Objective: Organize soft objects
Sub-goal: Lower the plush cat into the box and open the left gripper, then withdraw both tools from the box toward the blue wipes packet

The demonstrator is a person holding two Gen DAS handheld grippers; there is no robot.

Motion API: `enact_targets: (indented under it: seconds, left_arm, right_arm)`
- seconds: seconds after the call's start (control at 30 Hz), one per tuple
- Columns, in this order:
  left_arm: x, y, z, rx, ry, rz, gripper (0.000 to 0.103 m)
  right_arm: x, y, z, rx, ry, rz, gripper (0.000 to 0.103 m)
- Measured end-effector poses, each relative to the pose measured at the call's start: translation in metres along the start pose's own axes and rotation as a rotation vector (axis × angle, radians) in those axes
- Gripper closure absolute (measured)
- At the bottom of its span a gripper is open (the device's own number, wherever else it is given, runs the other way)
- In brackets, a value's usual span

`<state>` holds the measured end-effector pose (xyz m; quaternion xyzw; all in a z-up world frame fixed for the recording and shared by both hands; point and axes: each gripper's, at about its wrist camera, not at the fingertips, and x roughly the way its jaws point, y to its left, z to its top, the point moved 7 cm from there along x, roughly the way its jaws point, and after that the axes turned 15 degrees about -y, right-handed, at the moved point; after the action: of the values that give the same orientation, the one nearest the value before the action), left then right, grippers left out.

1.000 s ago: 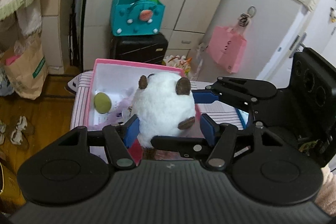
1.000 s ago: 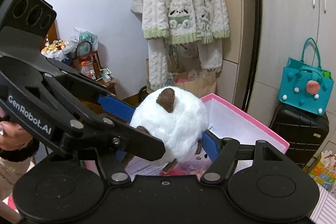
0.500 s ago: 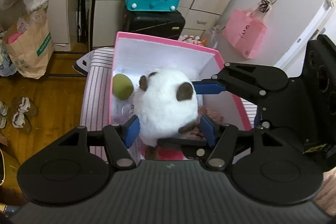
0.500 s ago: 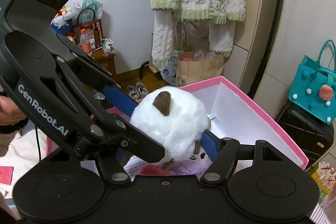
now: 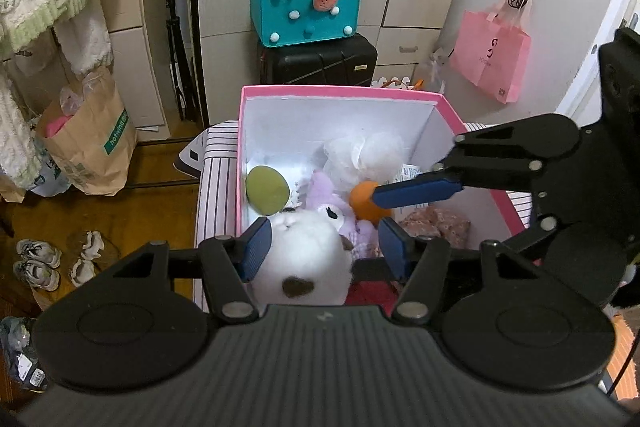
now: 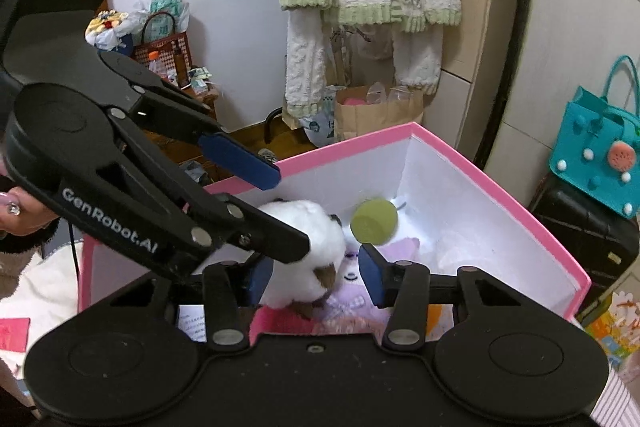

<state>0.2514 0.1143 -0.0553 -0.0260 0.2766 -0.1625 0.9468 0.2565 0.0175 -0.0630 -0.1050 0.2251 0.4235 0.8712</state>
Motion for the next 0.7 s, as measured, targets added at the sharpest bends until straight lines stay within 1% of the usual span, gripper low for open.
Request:
enact_targets:
  seconds: [0.2,0.33,0.57,0.7]
  left_arm:
    - [-0.022,-0.011,0.006,0.047,-0.023,0.037,0.043]
    - [-0.044,-0.025,0.010,0.067,-0.042,0.035,0.040]
    - [-0.078,-0.059,0.013,0.087,-0.042,-0.012,0.036]
    - [-0.098,-0.078,0.011,0.105,-0.037,-0.037,0.033]
  right_arm:
    - [-0.031,-0.002,-0.002,0.074,-0.013,-0.025,0.050]
    - [-0.055,0.004,-0.004,0.116,-0.022,-0.034,0.050]
    - [-0.102,0.019,-0.004,0.136,-0.051,-0.054,0.049]
    - [-0.128,0.029,-0.004,0.144,-0.052,-0.069,0.049]
